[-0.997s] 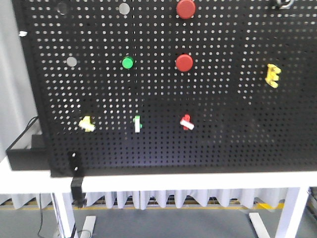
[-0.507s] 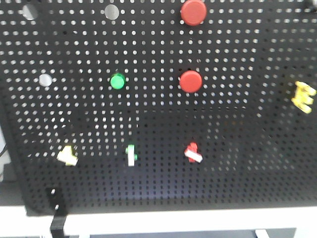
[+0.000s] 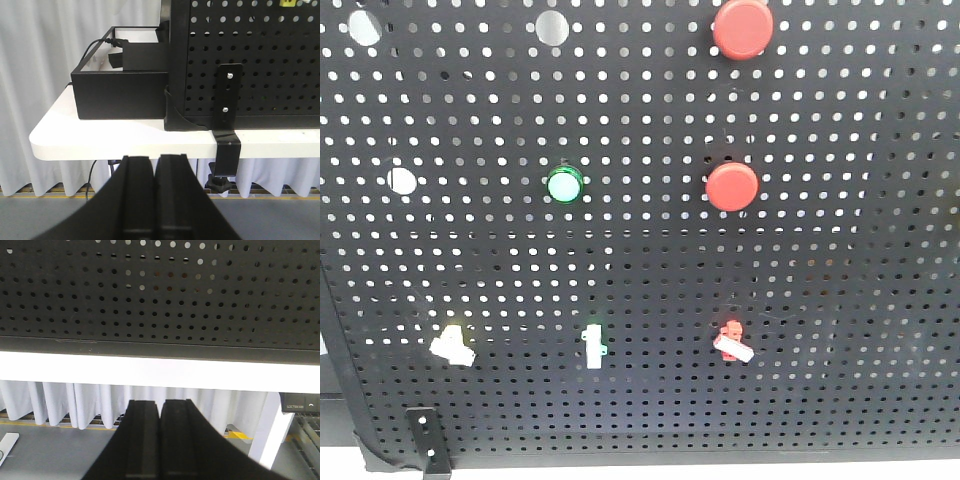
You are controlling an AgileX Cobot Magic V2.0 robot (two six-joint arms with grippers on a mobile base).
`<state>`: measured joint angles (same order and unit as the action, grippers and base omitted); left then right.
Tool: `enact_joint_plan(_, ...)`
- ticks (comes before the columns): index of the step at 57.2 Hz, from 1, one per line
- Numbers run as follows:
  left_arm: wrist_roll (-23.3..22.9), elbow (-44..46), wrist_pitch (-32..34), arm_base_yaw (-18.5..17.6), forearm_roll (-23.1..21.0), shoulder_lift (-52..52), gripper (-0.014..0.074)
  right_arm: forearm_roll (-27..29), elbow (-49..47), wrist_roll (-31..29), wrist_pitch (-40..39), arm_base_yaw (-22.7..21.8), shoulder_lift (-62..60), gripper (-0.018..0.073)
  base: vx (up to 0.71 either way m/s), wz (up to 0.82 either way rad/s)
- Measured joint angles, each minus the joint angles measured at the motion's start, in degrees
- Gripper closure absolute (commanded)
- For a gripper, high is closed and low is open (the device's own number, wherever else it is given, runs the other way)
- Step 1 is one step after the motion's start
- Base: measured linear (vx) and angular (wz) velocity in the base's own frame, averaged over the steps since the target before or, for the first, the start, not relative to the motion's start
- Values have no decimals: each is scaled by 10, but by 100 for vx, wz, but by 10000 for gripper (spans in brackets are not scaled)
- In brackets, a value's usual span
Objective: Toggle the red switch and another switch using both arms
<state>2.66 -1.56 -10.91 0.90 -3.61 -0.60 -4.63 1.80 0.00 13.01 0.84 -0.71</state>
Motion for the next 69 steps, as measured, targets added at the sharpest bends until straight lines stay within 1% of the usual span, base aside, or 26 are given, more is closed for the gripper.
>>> enact_joint_plan(28,0,0,6,0,0,0,594,1,0,0,1,0,0,566,0,0)
enact_joint_plan(32,0,0,24,0,0,0,594,22,0,14,-6,0,0,566,0,0)
enact_joint_plan(36,0,0,51,0,0,0,594,59,0,36,-25,0,0,566,0,0)
enact_joint_plan(39,0,0,75,0,0,0,594,77,0,45,-38,0,0,566,0,0)
enact_joint_plan(46,0,0,114,0,0,0,594,92,0,52,-58,0,0,566,0,0)
enact_joint_plan(51,0,0,139,0,0,0,594,93,0,53,-79,0,0,566,0,0)
enact_joint_plan(59,0,0,169,0,0,0,594,90,-2,53,-142,0,0,566,0,0)
enact_joint_plan(61,0,0,182,0,0,0,594,87,-9,53,-145,0,0,566,0,0)
enact_joint_plan(64,0,1,204,0,0,0,594,73,-36,53,-146,0,0,566,0,0)
enact_joint_plan(69,-6,34,205,0,-1,0,594,32,-113,53,-146,0,2,566,0,0)
